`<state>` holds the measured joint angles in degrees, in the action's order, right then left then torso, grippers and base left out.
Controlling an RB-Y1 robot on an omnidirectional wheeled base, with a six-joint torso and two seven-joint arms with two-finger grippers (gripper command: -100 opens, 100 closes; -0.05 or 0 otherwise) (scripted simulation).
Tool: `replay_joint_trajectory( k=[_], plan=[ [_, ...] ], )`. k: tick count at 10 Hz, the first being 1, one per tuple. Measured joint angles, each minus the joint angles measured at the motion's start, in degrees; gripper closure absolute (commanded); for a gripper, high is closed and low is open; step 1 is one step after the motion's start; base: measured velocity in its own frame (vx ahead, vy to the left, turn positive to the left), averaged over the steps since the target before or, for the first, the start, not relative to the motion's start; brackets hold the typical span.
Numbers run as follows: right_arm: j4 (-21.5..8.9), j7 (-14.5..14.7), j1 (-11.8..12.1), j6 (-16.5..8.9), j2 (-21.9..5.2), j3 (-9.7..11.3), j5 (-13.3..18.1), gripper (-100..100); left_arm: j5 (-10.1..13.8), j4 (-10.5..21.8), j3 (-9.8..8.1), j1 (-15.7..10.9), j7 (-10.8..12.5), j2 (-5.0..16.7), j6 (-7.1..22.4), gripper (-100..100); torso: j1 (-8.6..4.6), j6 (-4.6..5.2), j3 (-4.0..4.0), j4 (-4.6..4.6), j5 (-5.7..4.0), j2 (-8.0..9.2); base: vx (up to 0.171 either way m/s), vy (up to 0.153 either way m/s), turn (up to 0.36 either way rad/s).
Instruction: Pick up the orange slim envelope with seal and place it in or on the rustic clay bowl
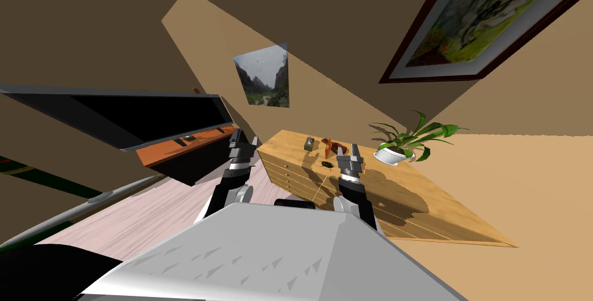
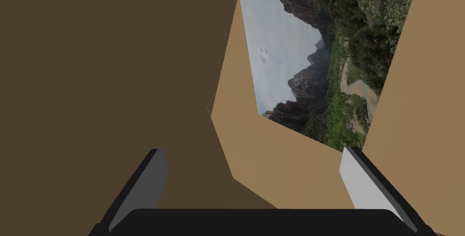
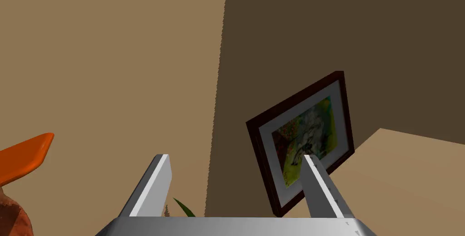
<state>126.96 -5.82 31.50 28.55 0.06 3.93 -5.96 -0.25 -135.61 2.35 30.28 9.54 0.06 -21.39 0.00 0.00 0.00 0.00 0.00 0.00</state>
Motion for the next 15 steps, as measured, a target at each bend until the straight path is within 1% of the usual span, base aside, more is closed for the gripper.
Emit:
replay_joint_trajectory(
  k=[2,4,6,7,9,10,11,12,13,14,15],
  plan=[
    [-0.52,0.38,-0.27,-0.42,-2.24,-0.4,0.79,-100,0.0,0.0,0.0,0.0,0.0,0.0,0.0,0,0.04,0.0,0.01,0.0,0.01,0.03,-0.012,0.02,0.005],
    [-1.8,0.92,-0.5,-0.78,-4.91,-1.23,2.14,-100,0.0,0.0,0.0,0.0,0.0,0.0,0.0,0,0.08,0.0,0.03,0.01,0.02,0.05,-0.016,0.033,0.007],
    [-4.04,2.06,-1.36,-1.29,-6.8,-2.01,4.42,-100,0.0,0.0,0.0,0.0,0.0,0.0,0.0,0,0.15,0.0,0.03,0.01,0.03,0.05,-0.015,0.044,0.009],
    [-4.85,2.72,-1.77,-1.98,-7.55,-2.48,5.79,-100,0.0,0.0,0.0,0.0,0.0,0.0,0.0,0,0.15,0.0,0.03,0.01,0.03,0.05,-0.027,0.045,0.012],
    [-6.85,3.88,-2.02,-2.92,-9.05,-3.74,8.73,-100,0.0,0.0,0.0,0.0,0.0,0.0,0.0,0,0.17,0.0,0.06,0.02,0.04,0.11,-0.032,0.055,0.011],
    [-8.31,4.6,-2.96,-3.7,-9.4,-4.38,10.47,-100,0.0,0.0,0.01,0.0,0.0,0.0,0.0,0,0.2,-0.01,0.06,0.02,0.04,0.1,-0.029,0.053,0.016],
    [-9.19,5.27,-3.22,-4.61,-9.84,-5.11,12.21,-100,0.0,0.0,0.0,0.0,0.0,0.0,0.0,0,0.19,0.0,0.06,0.02,0.04,0.11,-0.031,0.061,0.012],
    [-11.0,5.91,-4.1,-5.24,-10.2,-5.99,13.93,-100,0.0,0.0,0.01,0.0,0.0,-0.01,0.0,0,0.21,0.0,0.06,0.02,0.04,0.1,-0.031,0.073,0.015],
    [-11.92,6.63,-4.05,-5.85,-10.35,-6.65,15.71,-100,0.0,0.0,0.01,0.0,0.0,-0.01,0.0,0,0.26,0.0,0.07,0.02,0.06,0.12,-0.026,0.07,0.012],
    [-13.17,7.7,-4.39,-6.5,-9.95,-7.0,17.75,-100,0.0,0.0,0.01,0.0,0.0,-0.01,0.0,0,0.27,0.0,0.06,0.02,0.06,0.1,-0.024,0.07,0.019],
    [-15.13,8.59,-4.72,-6.55,-10.0,-7.89,19.61,-100,0.0,0.0,0.01,0.0,0.0,-0.01,0.0,0,0.25,0.0,0.05,0.02,0.06,0.09,-0.01,0.066,0.019]
  ],
)
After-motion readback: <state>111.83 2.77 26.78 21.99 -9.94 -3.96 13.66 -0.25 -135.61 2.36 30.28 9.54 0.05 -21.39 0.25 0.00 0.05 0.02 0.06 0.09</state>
